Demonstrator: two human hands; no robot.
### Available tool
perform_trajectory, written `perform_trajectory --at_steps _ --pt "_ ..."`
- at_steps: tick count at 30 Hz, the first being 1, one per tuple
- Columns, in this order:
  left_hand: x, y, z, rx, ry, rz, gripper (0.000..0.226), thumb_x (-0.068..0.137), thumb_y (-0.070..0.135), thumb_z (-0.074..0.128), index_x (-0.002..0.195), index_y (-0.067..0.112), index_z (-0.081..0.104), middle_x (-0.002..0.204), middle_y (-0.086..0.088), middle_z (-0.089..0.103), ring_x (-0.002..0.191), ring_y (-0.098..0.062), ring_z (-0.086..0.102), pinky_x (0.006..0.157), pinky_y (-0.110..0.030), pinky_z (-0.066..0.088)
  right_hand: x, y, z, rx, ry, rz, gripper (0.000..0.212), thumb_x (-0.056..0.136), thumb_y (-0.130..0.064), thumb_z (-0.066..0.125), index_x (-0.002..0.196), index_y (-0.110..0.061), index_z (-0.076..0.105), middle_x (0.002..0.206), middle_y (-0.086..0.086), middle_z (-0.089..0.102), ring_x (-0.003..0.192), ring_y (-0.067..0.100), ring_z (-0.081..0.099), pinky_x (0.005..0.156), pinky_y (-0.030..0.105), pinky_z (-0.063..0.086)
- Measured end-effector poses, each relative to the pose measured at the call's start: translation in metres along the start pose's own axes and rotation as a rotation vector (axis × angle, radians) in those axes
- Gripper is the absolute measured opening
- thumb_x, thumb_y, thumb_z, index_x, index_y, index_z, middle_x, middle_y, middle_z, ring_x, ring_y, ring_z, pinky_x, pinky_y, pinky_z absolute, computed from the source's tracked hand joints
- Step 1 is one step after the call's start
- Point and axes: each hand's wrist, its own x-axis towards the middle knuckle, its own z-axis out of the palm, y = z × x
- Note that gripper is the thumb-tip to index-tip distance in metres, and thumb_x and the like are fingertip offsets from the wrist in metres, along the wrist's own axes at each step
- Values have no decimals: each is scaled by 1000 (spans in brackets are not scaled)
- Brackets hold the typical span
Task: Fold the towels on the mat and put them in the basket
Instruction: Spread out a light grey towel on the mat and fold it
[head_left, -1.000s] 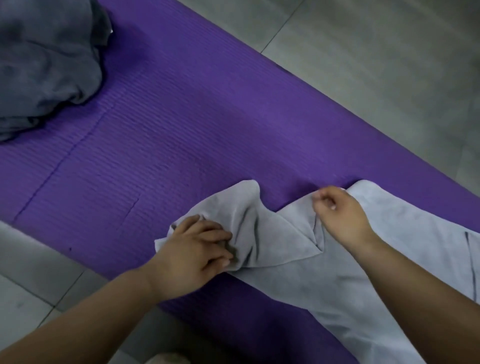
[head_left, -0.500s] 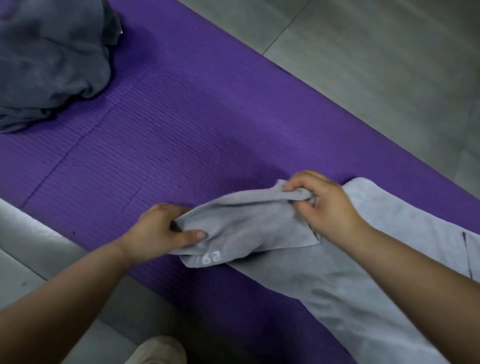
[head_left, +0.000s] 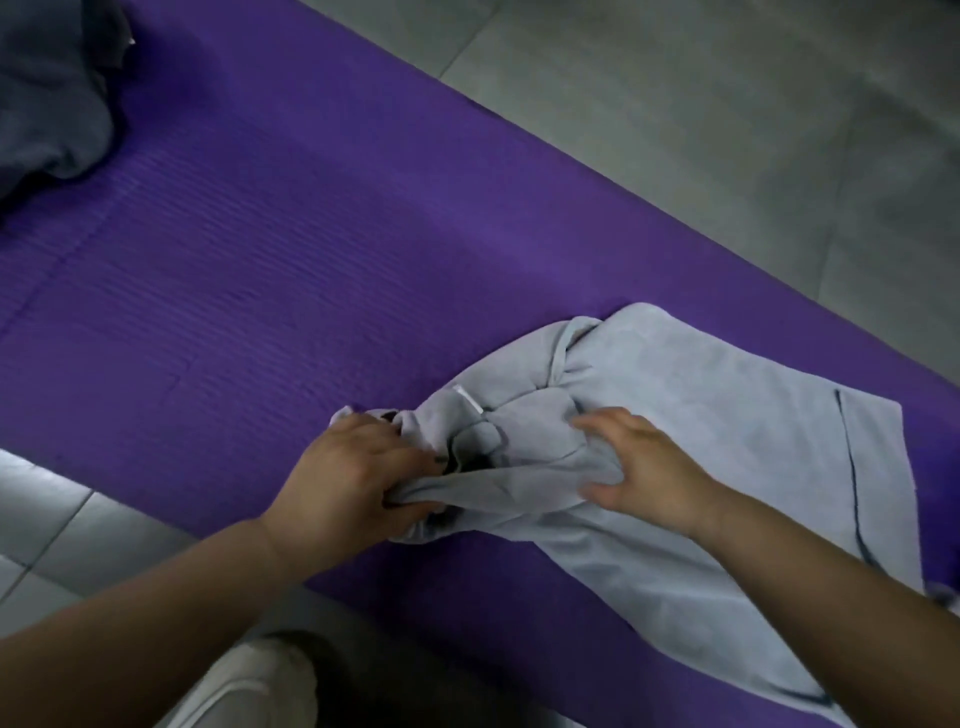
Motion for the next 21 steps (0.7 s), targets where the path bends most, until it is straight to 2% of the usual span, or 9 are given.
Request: perform_trajectory --at_steps 4,7,8,10,12,15,17,19,21 --pt "12 6 -4 29 -34 62 39 88 51 43 73 21 64 72 -1 66 77 -12 46 72 -26 34 1 -23 18 -250 -101 -76 51 88 -29 55 136 -22 38 139 0 41 126 18 40 101 25 31" --pt "12 11 -5 52 -82 111 48 85 53 47 64 16 68 81 1 71 92 -11 52 91 -25 32 0 -24 22 -382 -65 -78 37 89 -26 52 124 -12 49 126 7 52 114 22 52 88 28 42" --pt "10 12 -4 43 -103 118 46 85 55 47 67 18 68 82 4 71 98 -10 52 98 -26 28 -1 -21 22 -428 14 -119 36 83 -26 61 115 -10 55 117 9 58 105 22 58 80 26 46" --pt "1 14 -4 3 -189 134 29 77 51 56 74 23 65 82 9 70 106 -7 51 105 -29 22 -6 -12 16 -464 163 -200 43 46 -27 86 78 -9 65 77 8 65 67 22 66 52 20 47" --pt "-4 20 -5 -58 -265 148 22 67 46 62 81 29 57 88 13 67 112 -4 48 108 -31 20 -8 0 8 -465 282 -213 44 20 -20 88 53 -12 59 55 4 57 47 21 59 41 15 40" --pt "4 38 -5 -156 -301 205 21 65 39 65 78 29 52 98 14 57 114 -6 48 108 -26 26 -14 8 -14 -418 313 -215 34 29 -9 80 50 -10 53 55 7 55 44 22 57 44 15 39" --pt "17 50 -7 -271 -295 212 11 65 28 64 69 24 55 85 11 59 96 -7 56 99 -20 35 -20 8 -30 -333 374 -173 21 52 -9 65 56 -16 45 59 9 57 46 25 58 43 19 35" --pt "33 57 -15 -467 -236 98 12 64 19 58 61 21 46 65 9 52 65 -4 51 71 -15 42 -23 9 -45 -224 463 -36 23 74 -6 60 69 -18 40 79 12 60 69 28 60 56 25 31" --pt "53 56 -25 -545 -116 -73 17 63 23 52 58 20 36 62 6 44 54 -4 41 53 -14 36 -26 9 -63 -143 459 90 24 80 -14 64 77 -15 40 94 13 58 87 30 55 65 26 27"
